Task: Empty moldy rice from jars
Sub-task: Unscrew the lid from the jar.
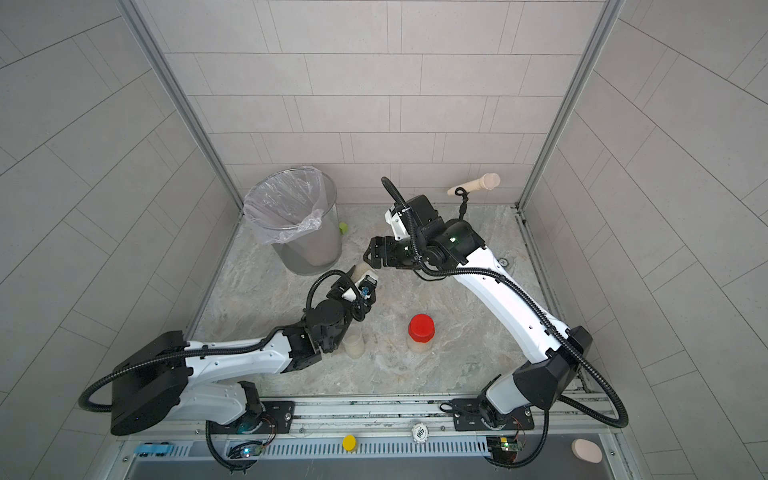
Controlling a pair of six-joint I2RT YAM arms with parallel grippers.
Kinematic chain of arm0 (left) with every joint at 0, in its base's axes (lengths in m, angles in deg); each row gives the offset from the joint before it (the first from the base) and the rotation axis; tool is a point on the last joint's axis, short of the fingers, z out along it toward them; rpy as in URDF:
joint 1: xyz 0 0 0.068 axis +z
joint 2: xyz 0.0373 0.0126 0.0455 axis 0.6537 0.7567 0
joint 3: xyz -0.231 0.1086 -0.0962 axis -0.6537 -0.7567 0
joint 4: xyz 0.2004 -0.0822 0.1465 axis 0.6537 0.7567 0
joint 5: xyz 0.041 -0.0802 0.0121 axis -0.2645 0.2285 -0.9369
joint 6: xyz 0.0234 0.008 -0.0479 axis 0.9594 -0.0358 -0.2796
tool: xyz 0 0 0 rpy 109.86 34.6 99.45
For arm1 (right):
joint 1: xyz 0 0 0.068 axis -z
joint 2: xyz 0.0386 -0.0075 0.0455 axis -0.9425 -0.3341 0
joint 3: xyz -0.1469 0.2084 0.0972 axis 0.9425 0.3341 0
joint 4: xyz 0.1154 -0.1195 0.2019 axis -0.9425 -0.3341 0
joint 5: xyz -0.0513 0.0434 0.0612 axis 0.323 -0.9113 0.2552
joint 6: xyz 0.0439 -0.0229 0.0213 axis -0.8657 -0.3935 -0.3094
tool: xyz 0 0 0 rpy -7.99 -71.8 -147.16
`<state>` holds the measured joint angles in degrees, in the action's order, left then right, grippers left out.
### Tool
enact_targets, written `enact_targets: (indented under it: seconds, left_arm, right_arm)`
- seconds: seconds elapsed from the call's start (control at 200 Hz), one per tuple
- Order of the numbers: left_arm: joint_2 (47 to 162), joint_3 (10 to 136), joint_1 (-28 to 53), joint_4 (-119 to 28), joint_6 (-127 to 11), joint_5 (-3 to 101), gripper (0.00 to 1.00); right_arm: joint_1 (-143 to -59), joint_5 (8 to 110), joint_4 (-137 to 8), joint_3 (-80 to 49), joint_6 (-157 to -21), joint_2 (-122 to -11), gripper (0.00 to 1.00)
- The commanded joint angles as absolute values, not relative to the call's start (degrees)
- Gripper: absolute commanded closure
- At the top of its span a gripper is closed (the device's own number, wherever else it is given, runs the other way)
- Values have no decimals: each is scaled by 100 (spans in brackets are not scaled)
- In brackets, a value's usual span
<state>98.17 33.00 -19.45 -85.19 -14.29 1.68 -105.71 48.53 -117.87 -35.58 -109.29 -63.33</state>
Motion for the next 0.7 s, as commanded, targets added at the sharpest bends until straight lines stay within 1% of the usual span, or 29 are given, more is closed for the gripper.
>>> enact_targets:
  seconds: [0.0, 0.11, 0.205, 0.24, 0.295, 0.31, 0.37, 0.42, 0.465, 0.605, 0.655, 0.695]
  left_arm:
    - [9701, 3470, -1950, -8655, -1414, 181, 72]
    - [9699, 3476, -1951, -8647, -1403, 163, 73]
    - [9661, 3463, -1952, -8641, -1413, 165, 72]
    - [9633, 3454, -1955, -8641, -1428, 187, 72]
    - [9575, 3436, -1949, -8588, -1497, 284, 73]
    - [9555, 3424, -1950, -8560, -1532, 327, 72]
    - [9404, 3402, -1947, -8427, -1721, 564, 73]
    - [9247, 3360, -1914, -8317, -1954, 856, 73]
    - [9110, 3333, -1879, -8197, -2157, 1148, 72]
    - [8739, 3293, -1751, -7746, -2609, 1902, 73]
    - [8626, 3271, -1673, -7570, -2706, 2081, 73]
    - [8544, 3251, -1605, -7469, -2763, 2182, 74]
  right_arm:
    - [-10610, 4899, -11908, -3612, -10807, -6337, 19]
    - [-10608, 4871, -11919, -3580, -10804, -6366, 24]
    - [-10608, 4875, -11934, -3579, -10680, -6366, 34]
    - [-10608, 4871, -11943, -3586, -10600, -6367, 38]
    - [-10609, 4747, -11962, -3648, -10315, -6397, 50]
    - [-10610, 4705, -11966, -3671, -10244, -6411, 51]
    - [-10608, 4320, -12018, -3817, -9625, -6494, 57]
    - [-10609, 4112, -12245, -4020, -8916, -6626, 66]
    - [-10608, 4048, -12476, -4243, -8351, -6747, 69]
    - [-10605, 3684, -13053, -4709, -6674, -7064, 74]
    - [-10609, 3521, -13211, -4758, -6022, -7115, 74]
    - [-10606, 3470, -13310, -4763, -5562, -7145, 71]
